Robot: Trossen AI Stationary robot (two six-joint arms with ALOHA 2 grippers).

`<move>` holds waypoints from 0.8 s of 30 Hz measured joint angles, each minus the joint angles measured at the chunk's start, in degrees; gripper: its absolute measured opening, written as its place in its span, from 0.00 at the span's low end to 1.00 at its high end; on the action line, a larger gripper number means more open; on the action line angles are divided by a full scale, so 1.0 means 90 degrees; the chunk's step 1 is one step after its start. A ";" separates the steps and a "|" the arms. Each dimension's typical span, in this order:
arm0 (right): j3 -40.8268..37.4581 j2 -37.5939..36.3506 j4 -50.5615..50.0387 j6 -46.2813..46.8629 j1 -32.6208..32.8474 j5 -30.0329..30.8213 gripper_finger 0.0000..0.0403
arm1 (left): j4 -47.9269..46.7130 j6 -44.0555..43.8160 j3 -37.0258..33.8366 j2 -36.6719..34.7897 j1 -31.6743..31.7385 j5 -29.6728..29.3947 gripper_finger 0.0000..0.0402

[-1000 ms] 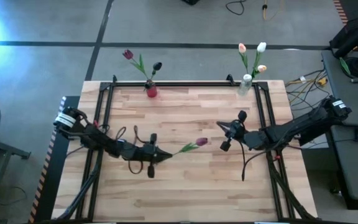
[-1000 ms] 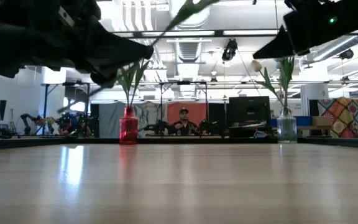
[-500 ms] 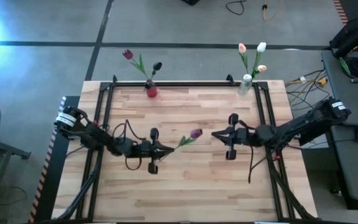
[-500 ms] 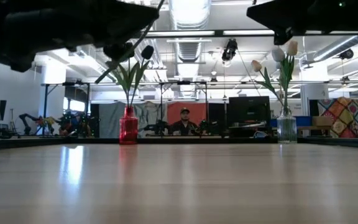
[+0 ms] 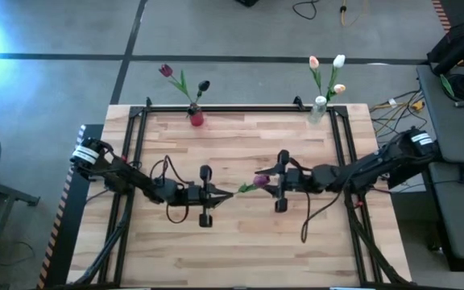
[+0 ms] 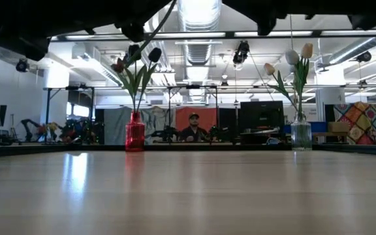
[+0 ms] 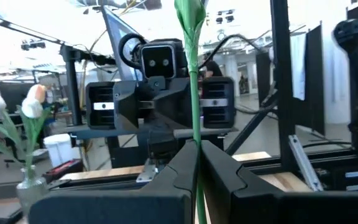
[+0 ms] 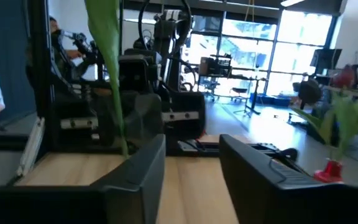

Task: Sort flowers into vase by color
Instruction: Put the red tulip into the red vase

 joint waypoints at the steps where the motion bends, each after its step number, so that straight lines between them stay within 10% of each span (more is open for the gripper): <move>1: 0.0102 0.0109 0.0005 0.0041 0.0000 -0.0003 0.38 | 0.0003 0.0051 0.0010 0.0000 0.0000 -0.0054 0.00; 10: 0.1008 0.1367 0.0569 -0.0019 0.0015 -0.0978 0.40 | 0.0264 0.0373 0.0009 -0.0002 0.0049 -0.0280 0.00; 24: 0.1364 0.2426 0.2188 -0.0114 0.0015 -0.0419 0.10 | 0.0442 0.0430 -0.0032 -0.0002 0.0049 -0.0285 0.00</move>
